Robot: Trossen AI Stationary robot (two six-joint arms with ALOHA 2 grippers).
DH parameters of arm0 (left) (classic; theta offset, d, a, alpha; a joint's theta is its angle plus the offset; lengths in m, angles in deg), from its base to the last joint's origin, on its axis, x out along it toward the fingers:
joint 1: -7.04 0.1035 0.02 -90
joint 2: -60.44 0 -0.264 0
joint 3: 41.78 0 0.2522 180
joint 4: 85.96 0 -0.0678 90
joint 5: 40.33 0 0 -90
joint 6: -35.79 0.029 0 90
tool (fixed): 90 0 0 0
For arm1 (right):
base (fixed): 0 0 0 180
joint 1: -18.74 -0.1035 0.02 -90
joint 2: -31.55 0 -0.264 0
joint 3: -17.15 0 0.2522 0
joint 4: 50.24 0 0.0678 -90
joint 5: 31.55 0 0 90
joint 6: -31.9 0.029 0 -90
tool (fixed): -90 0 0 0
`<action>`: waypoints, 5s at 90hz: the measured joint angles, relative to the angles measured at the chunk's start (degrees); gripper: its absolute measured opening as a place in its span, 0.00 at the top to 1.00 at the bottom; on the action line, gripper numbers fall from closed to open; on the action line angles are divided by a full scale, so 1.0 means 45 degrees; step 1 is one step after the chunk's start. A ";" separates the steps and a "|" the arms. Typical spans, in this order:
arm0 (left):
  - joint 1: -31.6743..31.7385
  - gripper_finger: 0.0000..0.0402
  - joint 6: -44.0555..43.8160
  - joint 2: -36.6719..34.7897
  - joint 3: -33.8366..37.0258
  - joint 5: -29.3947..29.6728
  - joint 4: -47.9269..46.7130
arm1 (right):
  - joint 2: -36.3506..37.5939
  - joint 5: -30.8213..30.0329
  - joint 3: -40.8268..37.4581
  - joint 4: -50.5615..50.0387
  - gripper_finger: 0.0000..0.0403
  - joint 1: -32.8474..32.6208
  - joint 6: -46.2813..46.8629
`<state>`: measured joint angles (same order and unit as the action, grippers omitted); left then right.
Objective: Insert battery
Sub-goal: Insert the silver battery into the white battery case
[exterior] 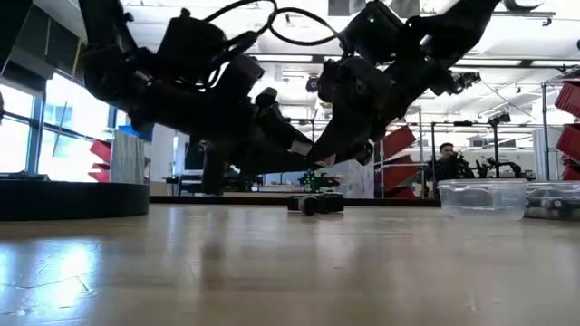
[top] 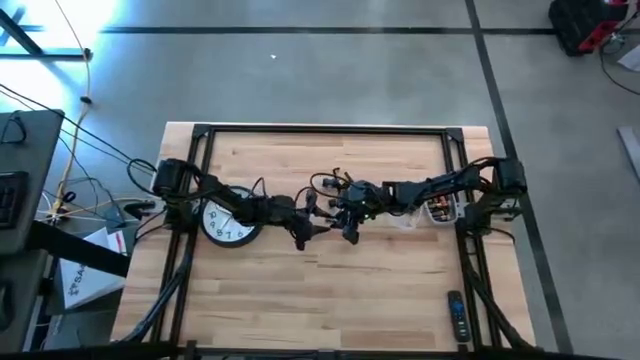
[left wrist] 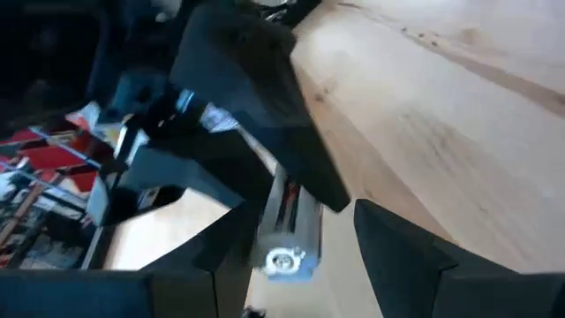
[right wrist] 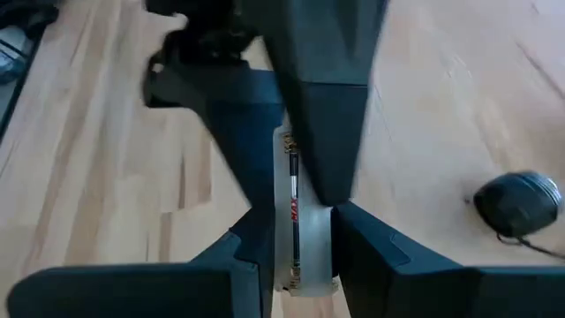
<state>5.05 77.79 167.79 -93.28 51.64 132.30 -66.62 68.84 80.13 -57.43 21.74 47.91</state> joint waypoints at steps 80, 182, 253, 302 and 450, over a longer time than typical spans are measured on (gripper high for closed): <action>0.0856 0.57 -0.4735 0.0000 -0.0028 -0.1435 -0.0293 | 0.0005 0.0151 0.0062 -0.0342 0.82 -0.0005 -0.0714; 0.0503 0.72 -0.4546 0.0005 0.0657 -0.1049 0.1087 | 0.0005 0.0175 0.0052 0.0071 0.82 -0.0034 -0.0680; 0.0435 0.81 -0.4520 0.0005 0.0657 -0.1061 0.1078 | 0.0005 0.0185 0.0038 0.0251 0.82 -0.0034 -0.0680; 0.0425 0.85 -0.4529 0.0005 0.0657 -0.0950 0.1074 | 0.0000 0.0364 0.0033 0.0226 0.74 -0.0029 -0.0670; 0.1620 0.85 -0.5797 0.0000 0.0055 -0.1042 0.0875 | 0.5712 -0.4862 -0.4204 -0.8741 0.83 0.1184 -0.0338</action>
<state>12.34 51.71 167.79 -93.03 46.95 136.24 -40.91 46.96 61.21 -96.76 27.07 46.39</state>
